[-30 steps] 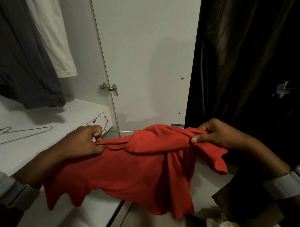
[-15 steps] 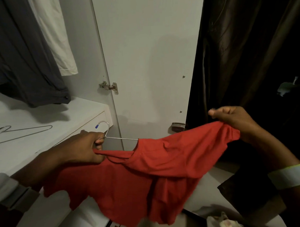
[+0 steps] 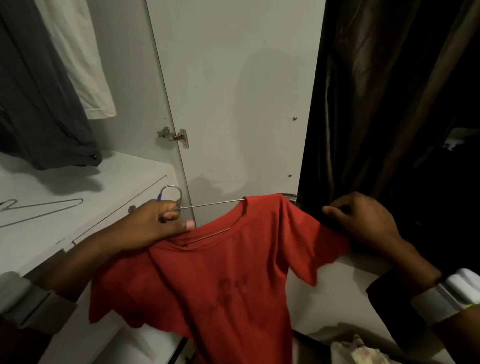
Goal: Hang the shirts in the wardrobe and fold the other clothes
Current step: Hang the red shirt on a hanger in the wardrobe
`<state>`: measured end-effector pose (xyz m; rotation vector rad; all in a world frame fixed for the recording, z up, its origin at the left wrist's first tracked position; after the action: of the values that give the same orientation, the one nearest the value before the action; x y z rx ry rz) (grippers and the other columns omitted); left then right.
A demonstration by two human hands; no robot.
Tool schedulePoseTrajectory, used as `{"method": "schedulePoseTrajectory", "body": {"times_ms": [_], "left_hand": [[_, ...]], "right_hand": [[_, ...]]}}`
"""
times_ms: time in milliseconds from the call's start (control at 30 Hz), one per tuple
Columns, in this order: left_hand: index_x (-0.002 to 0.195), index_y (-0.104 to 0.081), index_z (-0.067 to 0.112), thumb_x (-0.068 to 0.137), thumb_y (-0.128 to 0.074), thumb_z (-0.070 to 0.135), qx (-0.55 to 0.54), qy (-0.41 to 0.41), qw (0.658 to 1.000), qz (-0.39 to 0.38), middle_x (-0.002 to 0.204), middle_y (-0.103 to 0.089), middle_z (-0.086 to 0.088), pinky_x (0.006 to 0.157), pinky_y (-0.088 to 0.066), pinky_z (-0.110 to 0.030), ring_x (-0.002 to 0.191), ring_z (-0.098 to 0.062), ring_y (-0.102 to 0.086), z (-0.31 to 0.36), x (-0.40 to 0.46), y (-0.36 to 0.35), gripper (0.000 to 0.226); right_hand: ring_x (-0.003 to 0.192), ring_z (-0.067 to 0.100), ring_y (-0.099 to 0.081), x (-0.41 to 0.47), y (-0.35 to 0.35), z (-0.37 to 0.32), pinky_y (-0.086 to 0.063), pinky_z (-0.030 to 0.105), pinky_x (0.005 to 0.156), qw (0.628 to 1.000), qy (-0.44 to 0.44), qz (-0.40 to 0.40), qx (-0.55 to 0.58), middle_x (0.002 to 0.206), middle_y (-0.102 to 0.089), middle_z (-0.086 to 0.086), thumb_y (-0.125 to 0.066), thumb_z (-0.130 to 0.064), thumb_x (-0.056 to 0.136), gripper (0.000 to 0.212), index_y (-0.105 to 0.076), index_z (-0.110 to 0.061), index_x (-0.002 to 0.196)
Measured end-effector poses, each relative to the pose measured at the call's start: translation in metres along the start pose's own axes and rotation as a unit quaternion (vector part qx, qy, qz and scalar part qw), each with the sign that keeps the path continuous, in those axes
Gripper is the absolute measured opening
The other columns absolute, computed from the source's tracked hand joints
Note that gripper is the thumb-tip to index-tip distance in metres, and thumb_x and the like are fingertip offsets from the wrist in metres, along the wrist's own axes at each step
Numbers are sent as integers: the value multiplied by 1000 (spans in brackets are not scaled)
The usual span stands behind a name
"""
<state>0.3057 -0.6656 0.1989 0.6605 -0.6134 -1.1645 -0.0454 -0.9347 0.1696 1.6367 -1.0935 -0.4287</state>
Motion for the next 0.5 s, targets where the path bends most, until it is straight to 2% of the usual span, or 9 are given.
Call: {"method": "schedulePoseTrajectory", "body": {"times_ms": [33, 100, 133, 167, 233, 300, 367, 433, 500], "left_hand": [[68, -36, 21, 80, -75, 68, 0, -11, 1000, 0, 62, -34, 10, 63, -30, -33, 60, -5, -34, 7, 3, -2, 62], [66, -40, 20, 77, -64, 79, -13, -37, 999, -1, 60, -37, 11, 59, -33, -27, 57, -4, -37, 23, 8, -6, 65], [65, -44, 18, 78, -60, 78, -20, -48, 999, 1, 58, -41, 11, 56, -34, -24, 55, -3, -39, 29, 9, -6, 64], [65, -50, 16, 81, -57, 76, -23, -55, 998, 5, 56, -47, 10, 56, -36, -23, 53, -2, -42, 34, 11, -6, 63], [68, -60, 16, 85, -52, 74, -4, -58, 998, 10, 61, -61, 10, 61, -43, -30, 55, -6, -51, 39, 11, -1, 61], [73, -67, 19, 88, -49, 74, 32, -65, 997, -8, 73, -70, 9, 73, -50, -39, 67, -12, -63, 41, 8, -1, 59], [77, -70, 20, 89, -47, 73, 40, -67, 997, -24, 79, -72, 9, 79, -51, -41, 75, -13, -67, 43, 5, -6, 59], [80, -71, 22, 88, -45, 74, 56, -67, 996, -21, 76, -70, 14, 75, -50, -40, 72, -12, -65, 46, 6, -12, 59], [85, -72, 27, 85, -43, 83, 83, -57, 995, -16, 78, -70, 14, 76, -52, -42, 73, -13, -66, 46, 9, -16, 62]], "right_hand": [[96, 12, -71, -7, -1, -26, -58, 39, 83, 992, 65, -17, 103, 97, -75, -13, -63, -58, 94, 30, -78, -32, 98], [111, 12, -70, -20, -13, -74, -57, 35, 96, 926, 132, -142, 324, 117, -75, -6, -66, -49, 94, 38, -76, -23, 119], [114, 16, -70, -23, -18, -91, -57, 37, 99, 906, 155, -174, 354, 120, -75, 0, -71, -48, 93, 43, -73, -18, 123], [112, 18, -71, -23, -22, -101, -58, 40, 98, 909, 173, -172, 337, 118, -74, 1, -74, -53, 90, 47, -73, -18, 121], [98, 12, -72, -19, -24, -108, -59, 43, 88, 939, 193, -120, 257, 105, -75, -6, -72, -68, 85, 48, -74, -24, 105], [75, 2, -66, -15, -18, -109, -55, 35, 70, 955, 197, -97, 198, 83, -70, -20, -70, -66, 87, 34, -71, -32, 81], [66, -1, -58, -17, -11, -118, -43, 27, 61, 959, 236, -100, 120, 71, -62, -25, -69, -62, 88, 33, -64, -37, 68], [70, -3, -56, -21, -9, -132, -41, 27, 61, 952, 290, -95, 29, 73, -62, -17, -62, -68, 89, 37, -71, -33, 80], [76, 0, -57, -23, -9, -145, -46, 29, 65, 941, 326, -86, -23, 82, -68, -12, -53, -74, 91, 47, -74, -32, 95]]}}
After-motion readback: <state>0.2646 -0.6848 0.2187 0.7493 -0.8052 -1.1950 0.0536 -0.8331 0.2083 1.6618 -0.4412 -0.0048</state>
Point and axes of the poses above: each hand's wrist, its own x-axis towards the middle knuckle, its own y-axis out of the back of the hand, z = x × y, the point moved 6 cm from there along x, towards the middle knuckle
